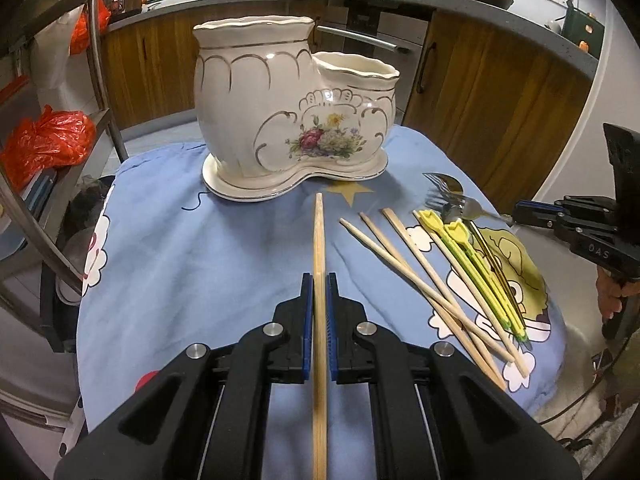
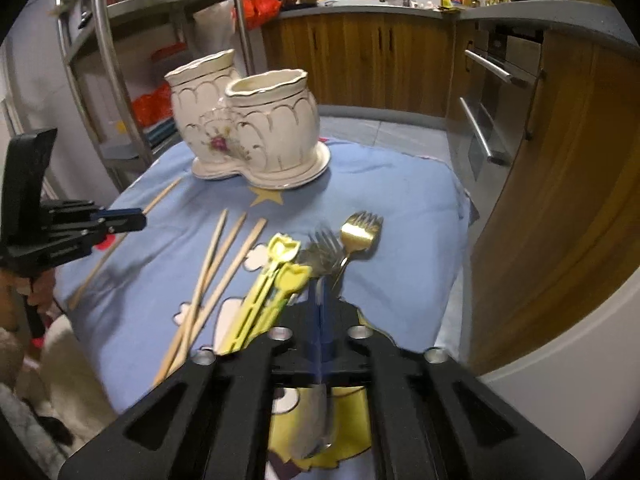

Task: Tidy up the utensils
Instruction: 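Lift the chopstick with the left tool while the right tool lifts the fork, then lower the chopstick into the tall cup while the right tool lowers the fork into the small cup, then open both tools to release the utensils and pull back from the holder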

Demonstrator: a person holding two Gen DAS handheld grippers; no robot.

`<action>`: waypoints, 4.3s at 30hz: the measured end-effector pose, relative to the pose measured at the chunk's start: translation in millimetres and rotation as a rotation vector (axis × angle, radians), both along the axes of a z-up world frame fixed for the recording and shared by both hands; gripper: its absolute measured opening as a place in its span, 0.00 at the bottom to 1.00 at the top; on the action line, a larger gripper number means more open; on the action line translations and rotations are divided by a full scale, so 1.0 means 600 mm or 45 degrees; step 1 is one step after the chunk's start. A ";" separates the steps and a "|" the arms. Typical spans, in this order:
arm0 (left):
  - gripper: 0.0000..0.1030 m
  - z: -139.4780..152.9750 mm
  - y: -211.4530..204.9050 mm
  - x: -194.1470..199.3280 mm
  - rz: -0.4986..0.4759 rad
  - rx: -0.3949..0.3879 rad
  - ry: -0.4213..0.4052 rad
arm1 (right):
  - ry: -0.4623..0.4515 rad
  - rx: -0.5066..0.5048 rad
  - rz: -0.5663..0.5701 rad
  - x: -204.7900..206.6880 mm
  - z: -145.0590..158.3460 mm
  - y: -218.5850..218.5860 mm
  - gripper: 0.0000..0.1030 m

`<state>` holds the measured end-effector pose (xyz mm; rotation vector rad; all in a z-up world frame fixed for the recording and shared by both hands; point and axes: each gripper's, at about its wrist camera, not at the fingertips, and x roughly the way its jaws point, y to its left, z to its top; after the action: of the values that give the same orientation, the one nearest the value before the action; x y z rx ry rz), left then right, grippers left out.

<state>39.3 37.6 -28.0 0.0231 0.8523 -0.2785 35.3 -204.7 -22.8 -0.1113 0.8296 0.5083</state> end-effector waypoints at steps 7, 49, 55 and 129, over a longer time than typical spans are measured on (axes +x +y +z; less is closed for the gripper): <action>0.06 0.002 -0.019 -0.010 -0.032 0.007 -0.011 | 0.075 -0.021 -0.020 0.003 -0.026 -0.010 0.01; 0.06 0.017 0.001 -0.014 -0.021 -0.089 -0.053 | 0.089 0.069 0.064 0.028 -0.015 0.004 0.06; 0.06 0.064 0.006 -0.026 -0.024 -0.097 -0.180 | 0.002 0.243 0.122 0.011 0.032 0.012 0.06; 0.61 0.178 0.021 0.140 0.230 0.034 -0.531 | -0.361 0.284 -0.088 0.173 0.077 0.153 0.24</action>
<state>123.5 50.2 79.0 0.0281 0.4394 -0.0862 138.9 -112.8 23.2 0.0502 0.4943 0.5035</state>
